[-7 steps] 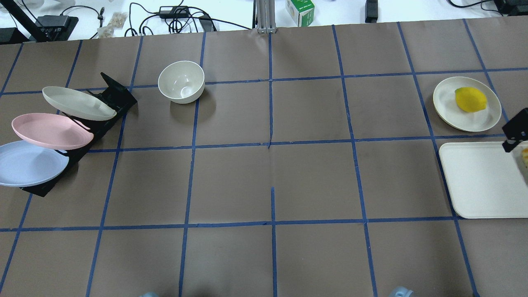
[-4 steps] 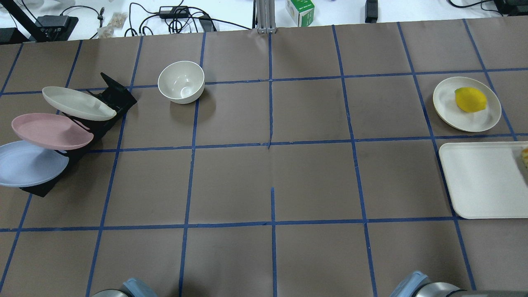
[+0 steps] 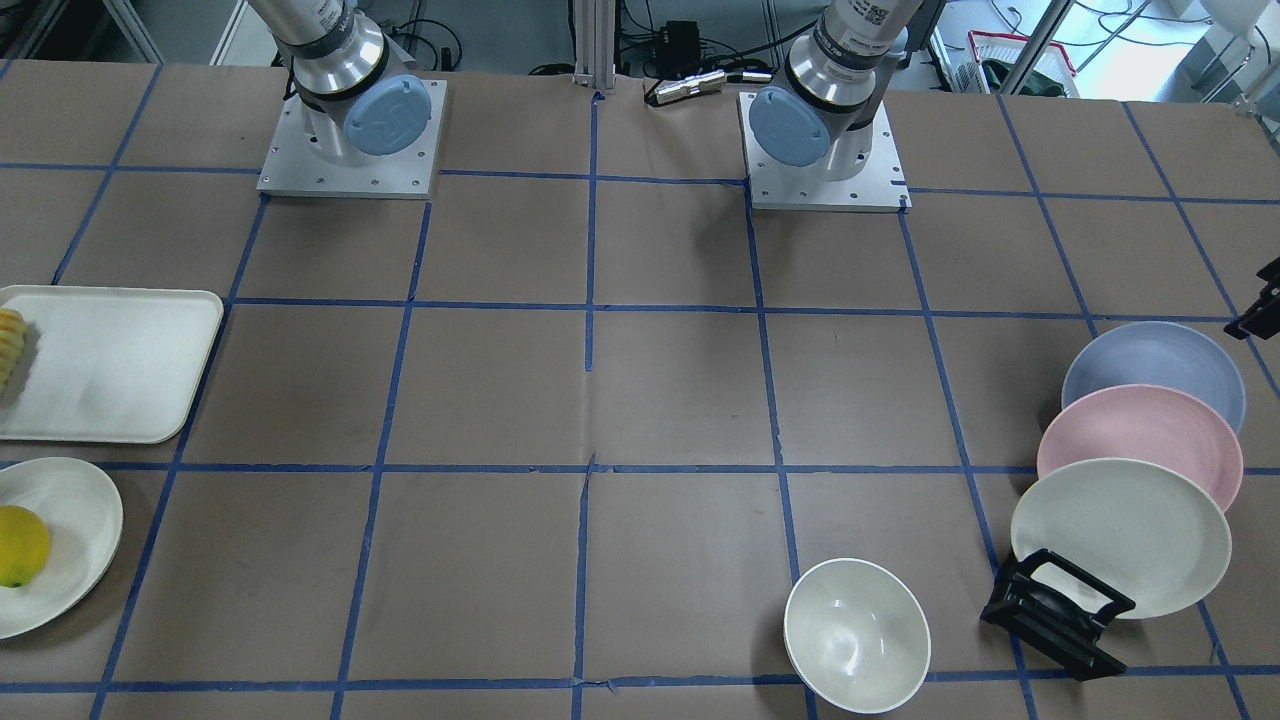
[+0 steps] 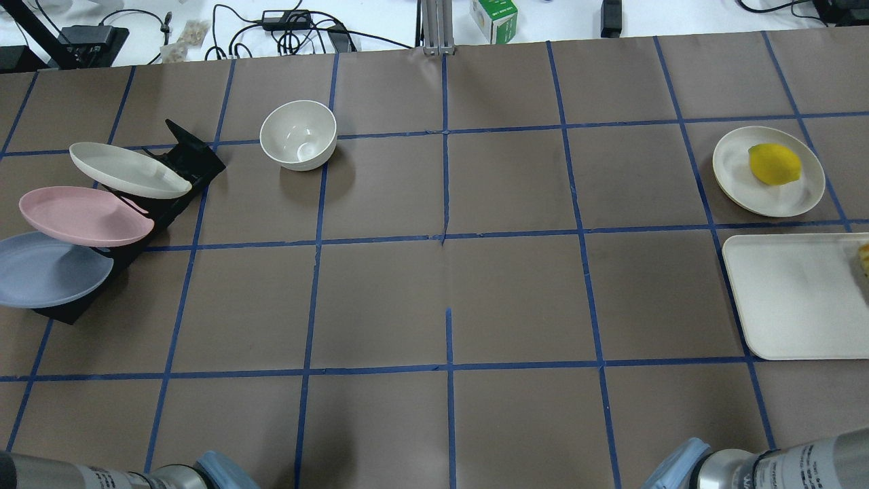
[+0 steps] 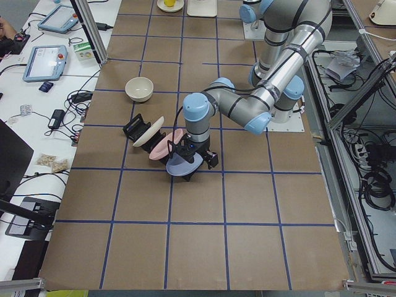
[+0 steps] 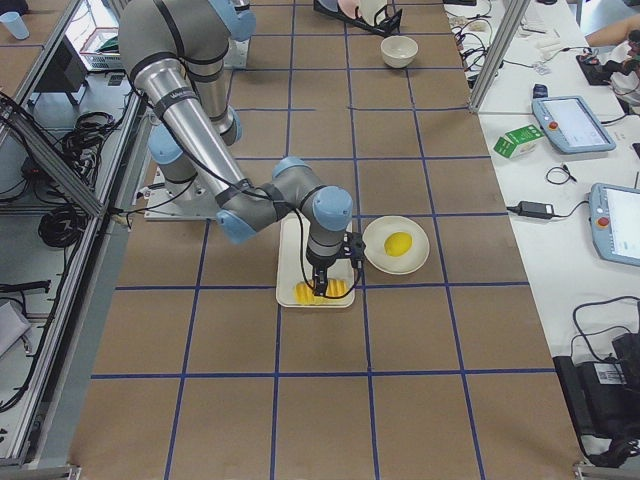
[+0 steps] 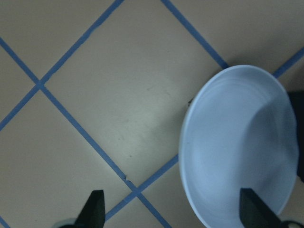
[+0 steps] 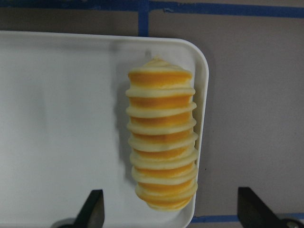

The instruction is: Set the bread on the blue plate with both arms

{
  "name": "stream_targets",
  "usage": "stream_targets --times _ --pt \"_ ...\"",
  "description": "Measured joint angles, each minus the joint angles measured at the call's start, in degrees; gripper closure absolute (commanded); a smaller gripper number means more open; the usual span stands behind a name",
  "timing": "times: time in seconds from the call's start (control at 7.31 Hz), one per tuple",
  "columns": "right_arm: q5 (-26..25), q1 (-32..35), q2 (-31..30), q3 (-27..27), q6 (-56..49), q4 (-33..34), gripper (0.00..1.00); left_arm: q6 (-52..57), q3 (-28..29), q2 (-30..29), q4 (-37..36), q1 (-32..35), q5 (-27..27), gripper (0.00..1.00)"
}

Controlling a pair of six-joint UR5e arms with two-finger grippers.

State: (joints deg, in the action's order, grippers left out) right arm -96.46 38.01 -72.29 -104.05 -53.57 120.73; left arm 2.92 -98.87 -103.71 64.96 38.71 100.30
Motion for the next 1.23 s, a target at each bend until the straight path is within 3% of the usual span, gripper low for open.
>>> stream_targets --times 0.14,0.27,0.55,0.68,0.82,0.96,1.09,1.23 --pt "0.19 0.02 2.07 0.00 0.27 1.49 0.00 0.00 -0.02 -1.55 -1.12 -0.02 -0.50 0.00" --pt "0.34 0.16 3.89 0.04 0.42 2.14 0.00 -0.06 0.02 -2.71 -1.60 -0.03 -2.04 0.24" --pt "0.53 0.45 5.73 0.05 0.83 2.45 0.00 -0.03 0.17 -3.89 -1.80 -0.03 -3.11 0.54" --pt "0.63 0.52 6.43 0.06 1.55 2.48 0.12 -0.09 0.24 -4.19 -1.74 -0.04 -3.22 0.60" --pt "0.70 0.54 7.05 0.12 2.24 2.63 0.36 -0.19 0.34 -4.34 -1.55 -0.03 -3.42 0.65" --pt "0.73 0.57 7.43 0.15 2.80 2.96 0.63 -0.30 0.46 -4.43 -1.32 -0.03 -3.64 0.72" --pt "0.74 0.57 7.67 0.12 3.73 3.15 1.00 -0.35 0.55 -4.45 -0.95 -0.03 -3.76 0.77" --pt "0.61 0.60 7.77 0.10 4.87 3.00 1.00 -0.36 0.57 -4.46 -0.26 -0.03 -3.83 0.91"
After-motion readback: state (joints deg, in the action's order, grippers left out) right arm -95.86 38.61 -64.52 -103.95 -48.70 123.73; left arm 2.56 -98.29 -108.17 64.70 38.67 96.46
